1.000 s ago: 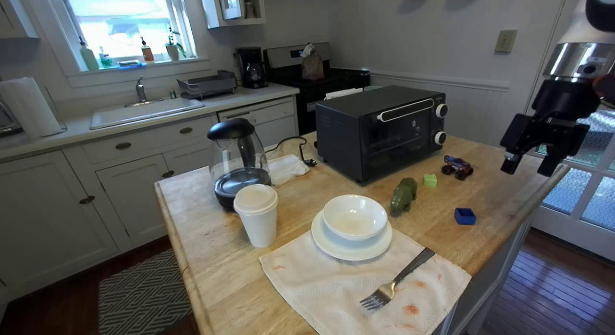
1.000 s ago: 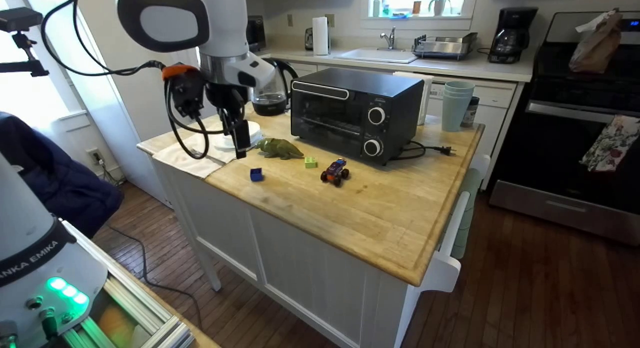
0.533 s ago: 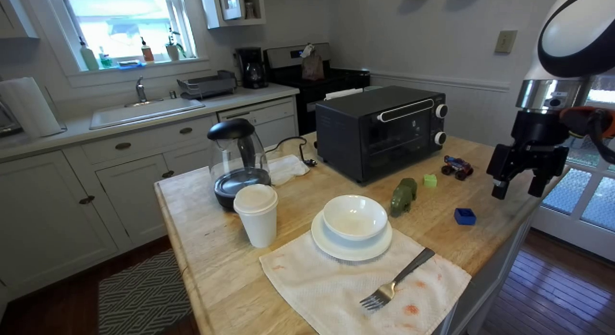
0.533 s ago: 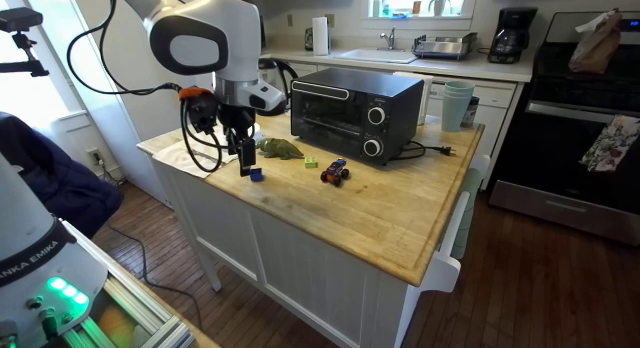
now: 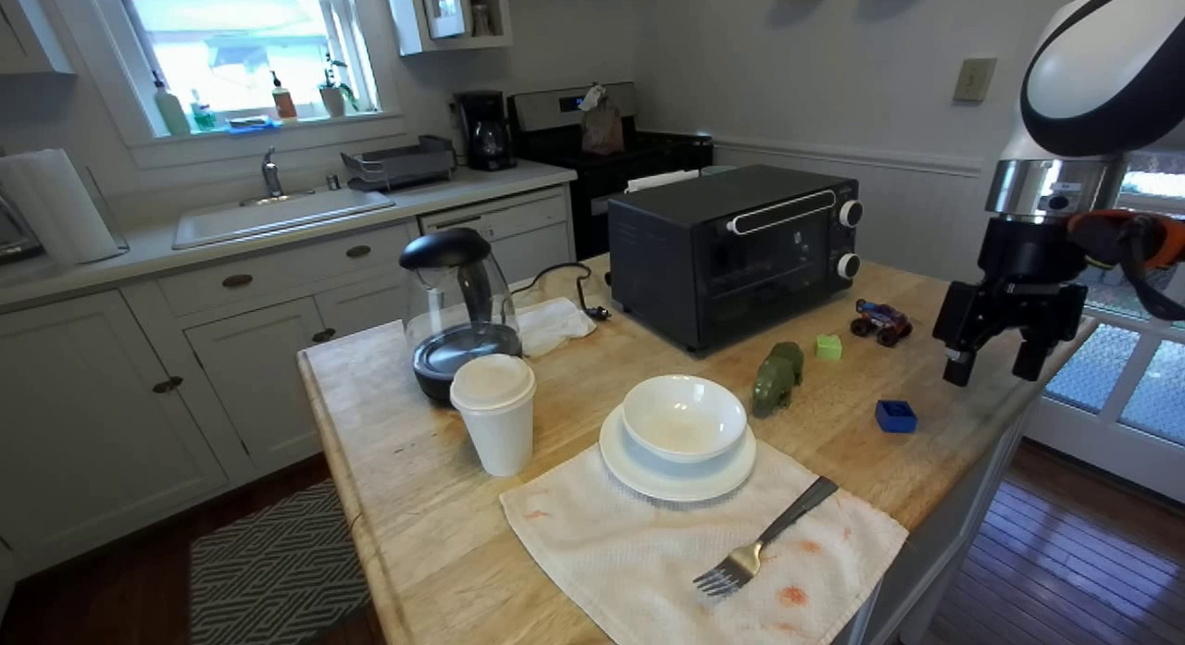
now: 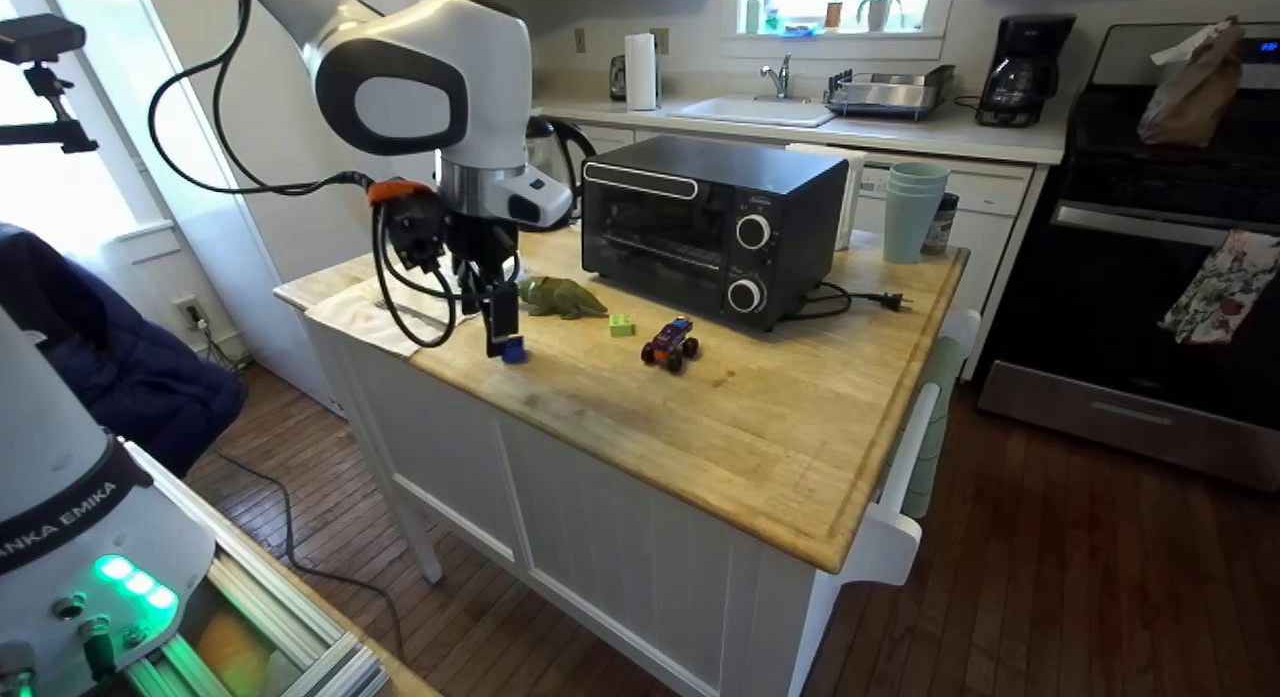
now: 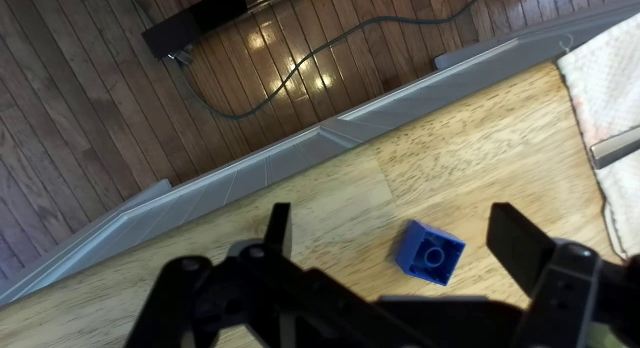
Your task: Twist the block on the table
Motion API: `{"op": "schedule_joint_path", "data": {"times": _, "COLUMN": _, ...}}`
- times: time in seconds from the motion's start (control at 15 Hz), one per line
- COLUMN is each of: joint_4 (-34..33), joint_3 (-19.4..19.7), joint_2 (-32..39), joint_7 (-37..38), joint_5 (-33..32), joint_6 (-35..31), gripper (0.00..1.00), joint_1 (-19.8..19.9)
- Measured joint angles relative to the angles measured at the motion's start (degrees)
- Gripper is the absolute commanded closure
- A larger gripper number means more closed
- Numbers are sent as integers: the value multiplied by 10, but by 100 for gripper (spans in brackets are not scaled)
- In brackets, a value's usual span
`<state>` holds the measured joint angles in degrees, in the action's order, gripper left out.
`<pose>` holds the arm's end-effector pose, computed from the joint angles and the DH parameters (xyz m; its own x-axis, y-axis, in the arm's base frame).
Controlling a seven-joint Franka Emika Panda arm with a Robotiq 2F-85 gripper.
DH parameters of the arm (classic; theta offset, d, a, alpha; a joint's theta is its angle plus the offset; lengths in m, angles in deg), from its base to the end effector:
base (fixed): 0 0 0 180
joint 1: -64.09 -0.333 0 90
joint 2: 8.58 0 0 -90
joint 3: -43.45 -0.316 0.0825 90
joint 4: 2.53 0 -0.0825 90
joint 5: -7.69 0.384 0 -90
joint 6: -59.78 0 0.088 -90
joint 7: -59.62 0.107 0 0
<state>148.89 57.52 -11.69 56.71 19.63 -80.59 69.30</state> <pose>0.3869 -0.1339 0.2508 0.8931 -0.4260 -0.1442 -0.4438 -0.8868 -0.1288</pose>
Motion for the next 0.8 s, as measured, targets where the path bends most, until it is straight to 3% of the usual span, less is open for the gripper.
{"op": "schedule_joint_path", "data": {"times": 0.53, "joint_4": -64, "joint_3": -17, "joint_2": 84, "joint_7": 5, "joint_5": 81, "joint_6": 3, "gripper": 0, "joint_1": 6}}
{"op": "schedule_joint_path", "data": {"times": 0.8, "joint_4": -102, "joint_3": -33, "joint_2": 136, "joint_7": 47, "joint_5": 85, "joint_6": 3, "gripper": 0, "joint_1": 6}}
